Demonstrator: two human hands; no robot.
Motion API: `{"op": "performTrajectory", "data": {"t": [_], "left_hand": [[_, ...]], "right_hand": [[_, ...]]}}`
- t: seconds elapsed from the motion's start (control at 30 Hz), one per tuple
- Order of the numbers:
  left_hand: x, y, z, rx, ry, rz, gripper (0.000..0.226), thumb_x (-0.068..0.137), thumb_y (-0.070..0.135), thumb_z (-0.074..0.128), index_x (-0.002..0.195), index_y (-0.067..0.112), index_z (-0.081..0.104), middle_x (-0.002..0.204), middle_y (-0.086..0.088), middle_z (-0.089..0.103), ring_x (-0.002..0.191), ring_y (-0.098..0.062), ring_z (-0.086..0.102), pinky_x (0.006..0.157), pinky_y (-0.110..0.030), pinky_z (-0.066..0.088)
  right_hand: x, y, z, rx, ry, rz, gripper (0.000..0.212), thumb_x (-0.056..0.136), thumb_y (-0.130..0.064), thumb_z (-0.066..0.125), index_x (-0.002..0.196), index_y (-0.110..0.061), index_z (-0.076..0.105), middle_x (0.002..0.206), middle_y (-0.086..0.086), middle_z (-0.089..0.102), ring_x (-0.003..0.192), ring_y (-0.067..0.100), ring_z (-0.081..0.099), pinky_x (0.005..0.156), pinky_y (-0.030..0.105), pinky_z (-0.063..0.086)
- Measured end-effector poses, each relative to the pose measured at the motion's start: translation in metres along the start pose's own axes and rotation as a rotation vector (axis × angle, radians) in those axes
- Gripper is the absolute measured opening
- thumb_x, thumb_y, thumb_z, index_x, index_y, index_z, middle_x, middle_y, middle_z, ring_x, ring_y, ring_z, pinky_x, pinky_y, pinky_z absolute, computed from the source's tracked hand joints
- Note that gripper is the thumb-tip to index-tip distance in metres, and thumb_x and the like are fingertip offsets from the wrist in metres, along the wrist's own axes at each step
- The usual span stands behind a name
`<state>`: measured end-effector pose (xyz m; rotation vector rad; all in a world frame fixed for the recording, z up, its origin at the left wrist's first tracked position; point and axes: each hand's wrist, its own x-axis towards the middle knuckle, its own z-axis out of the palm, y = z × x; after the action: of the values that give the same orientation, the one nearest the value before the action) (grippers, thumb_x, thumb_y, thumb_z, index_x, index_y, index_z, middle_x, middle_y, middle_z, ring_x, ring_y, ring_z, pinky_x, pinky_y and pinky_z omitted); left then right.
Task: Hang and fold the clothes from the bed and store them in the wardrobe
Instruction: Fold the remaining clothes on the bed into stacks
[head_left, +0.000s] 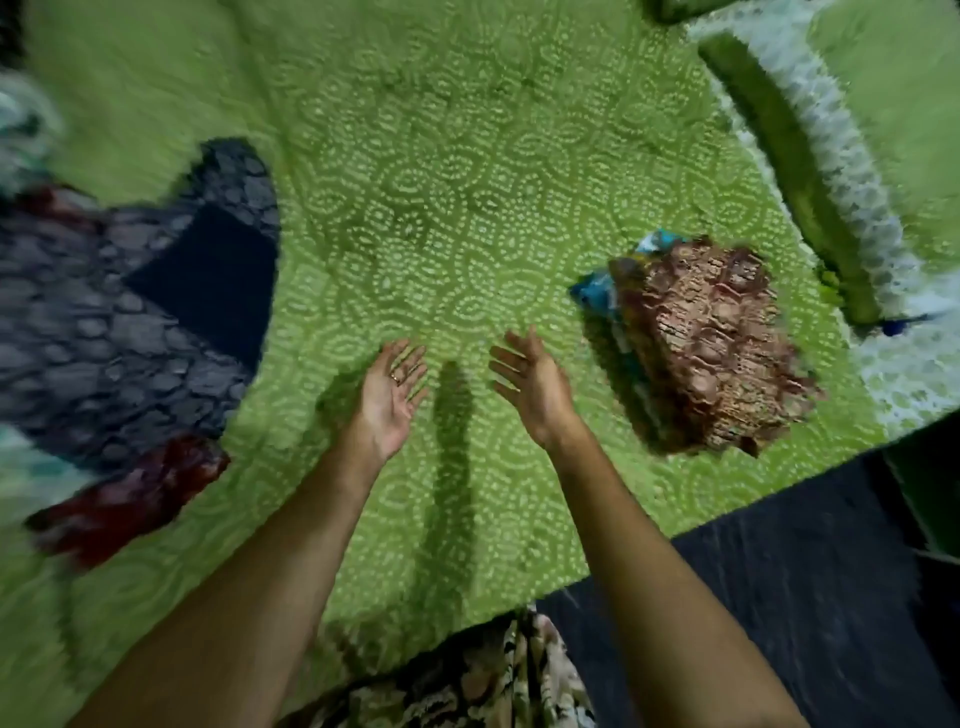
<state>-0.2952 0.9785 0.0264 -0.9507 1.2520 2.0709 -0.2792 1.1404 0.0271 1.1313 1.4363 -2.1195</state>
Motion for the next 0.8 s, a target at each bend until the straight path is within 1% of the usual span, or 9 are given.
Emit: {"op": "performTrajectory", "data": {"t": [0.1, 0.17, 0.3, 0.37, 0.47, 0.57, 0.63, 0.7, 0.8], "left_hand": [[-0.009, 0.03, -0.086, -0.083, 0.123, 0.038, 0.042, 0.101, 0.036, 0.028, 0.138, 0.018, 0.039, 0.144, -0.004, 0.043, 0.131, -0.019, 0.04, 0.104, -0.032, 0.029], [-0.018, 0.048, -0.141, -0.126, 0.199, 0.062, 0.043, 0.1, 0.036, 0.031, 0.137, 0.016, 0.042, 0.142, -0.003, 0.045, 0.131, -0.018, 0.041, 0.099, -0.031, 0.032], [-0.036, 0.076, -0.215, -0.16, 0.326, 0.111, 0.037, 0.099, 0.035, 0.034, 0.129, 0.018, 0.048, 0.136, 0.0, 0.049, 0.121, -0.015, 0.049, 0.095, -0.029, 0.035], [-0.041, 0.086, -0.245, -0.146, 0.366, 0.144, 0.04, 0.1, 0.035, 0.032, 0.134, 0.017, 0.045, 0.14, -0.002, 0.047, 0.129, -0.017, 0.043, 0.103, -0.032, 0.03], [-0.043, 0.092, -0.281, -0.149, 0.443, 0.136, 0.039, 0.101, 0.033, 0.031, 0.135, 0.017, 0.045, 0.14, -0.003, 0.047, 0.129, -0.018, 0.042, 0.11, -0.037, 0.03], [-0.04, 0.092, -0.3, -0.13, 0.498, 0.121, 0.038, 0.1, 0.032, 0.035, 0.133, 0.02, 0.048, 0.141, -0.002, 0.046, 0.126, -0.017, 0.044, 0.102, -0.033, 0.035], [-0.037, 0.094, -0.306, -0.115, 0.551, 0.099, 0.038, 0.099, 0.034, 0.039, 0.134, 0.021, 0.047, 0.145, -0.003, 0.04, 0.13, -0.02, 0.04, 0.106, -0.036, 0.032], [-0.031, 0.094, -0.31, -0.114, 0.603, 0.075, 0.041, 0.097, 0.035, 0.043, 0.136, 0.02, 0.043, 0.147, -0.005, 0.037, 0.132, -0.024, 0.037, 0.112, -0.044, 0.027], [-0.024, 0.096, -0.316, -0.096, 0.63, 0.044, 0.041, 0.097, 0.029, 0.043, 0.137, 0.018, 0.042, 0.147, -0.005, 0.036, 0.132, -0.025, 0.036, 0.112, -0.042, 0.023]], "right_hand": [[0.004, 0.027, 0.083, -0.1, -0.134, 0.057, 0.048, 0.1, -0.04, 0.03, 0.129, -0.008, 0.049, 0.114, 0.01, 0.058, 0.1, 0.021, 0.054, 0.082, 0.033, 0.043], [0.004, 0.05, 0.139, -0.187, -0.227, 0.097, 0.044, 0.1, -0.04, 0.03, 0.126, -0.011, 0.051, 0.107, 0.006, 0.058, 0.091, 0.016, 0.054, 0.076, 0.03, 0.042], [0.006, 0.083, 0.224, -0.32, -0.328, 0.142, 0.045, 0.101, -0.04, 0.029, 0.125, -0.011, 0.052, 0.104, 0.004, 0.059, 0.087, 0.014, 0.055, 0.075, 0.031, 0.042], [0.009, 0.098, 0.256, -0.347, -0.356, 0.163, 0.042, 0.1, -0.042, 0.031, 0.119, -0.011, 0.053, 0.099, 0.002, 0.059, 0.091, 0.016, 0.056, 0.076, 0.032, 0.044], [0.014, 0.114, 0.287, -0.429, -0.334, 0.173, 0.043, 0.1, -0.04, 0.036, 0.124, -0.007, 0.051, 0.109, 0.008, 0.057, 0.104, 0.023, 0.054, 0.086, 0.037, 0.044], [0.023, 0.128, 0.301, -0.504, -0.255, 0.161, 0.044, 0.1, -0.034, 0.039, 0.13, -0.003, 0.047, 0.122, 0.013, 0.054, 0.109, 0.025, 0.052, 0.087, 0.039, 0.044], [0.027, 0.135, 0.307, -0.529, -0.21, 0.169, 0.044, 0.1, -0.032, 0.041, 0.132, -0.002, 0.047, 0.128, 0.016, 0.052, 0.115, 0.028, 0.051, 0.089, 0.039, 0.044], [0.029, 0.141, 0.309, -0.556, -0.188, 0.183, 0.043, 0.099, -0.03, 0.043, 0.132, -0.002, 0.046, 0.131, 0.017, 0.051, 0.118, 0.03, 0.051, 0.09, 0.04, 0.044], [0.031, 0.15, 0.315, -0.596, -0.112, 0.169, 0.042, 0.097, -0.025, 0.05, 0.132, -0.004, 0.044, 0.132, 0.024, 0.049, 0.118, 0.033, 0.051, 0.096, 0.042, 0.045]]}}
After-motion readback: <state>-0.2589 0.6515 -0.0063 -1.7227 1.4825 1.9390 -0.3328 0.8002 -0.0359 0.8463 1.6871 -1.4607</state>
